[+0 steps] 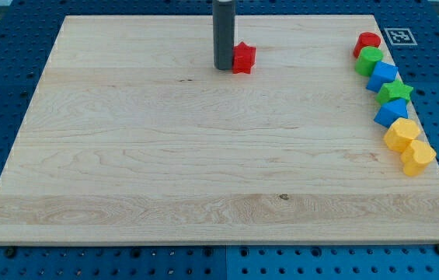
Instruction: Move the red star into the red circle
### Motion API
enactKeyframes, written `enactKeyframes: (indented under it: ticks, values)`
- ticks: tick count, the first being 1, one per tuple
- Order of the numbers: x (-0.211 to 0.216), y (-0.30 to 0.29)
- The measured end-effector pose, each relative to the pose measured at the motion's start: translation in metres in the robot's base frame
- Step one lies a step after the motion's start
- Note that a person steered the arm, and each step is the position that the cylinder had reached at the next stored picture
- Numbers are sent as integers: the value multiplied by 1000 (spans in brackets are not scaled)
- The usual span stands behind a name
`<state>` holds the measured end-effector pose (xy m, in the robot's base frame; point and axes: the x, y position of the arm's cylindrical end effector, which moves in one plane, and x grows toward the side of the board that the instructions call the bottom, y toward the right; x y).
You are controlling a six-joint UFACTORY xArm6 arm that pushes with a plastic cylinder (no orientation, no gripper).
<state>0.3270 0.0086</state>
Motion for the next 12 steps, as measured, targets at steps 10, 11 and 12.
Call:
enactKeyframes:
  ticks: [10, 11, 12]
  values:
    - [-15, 98]
    - [-17, 105]
    - [-23, 127]
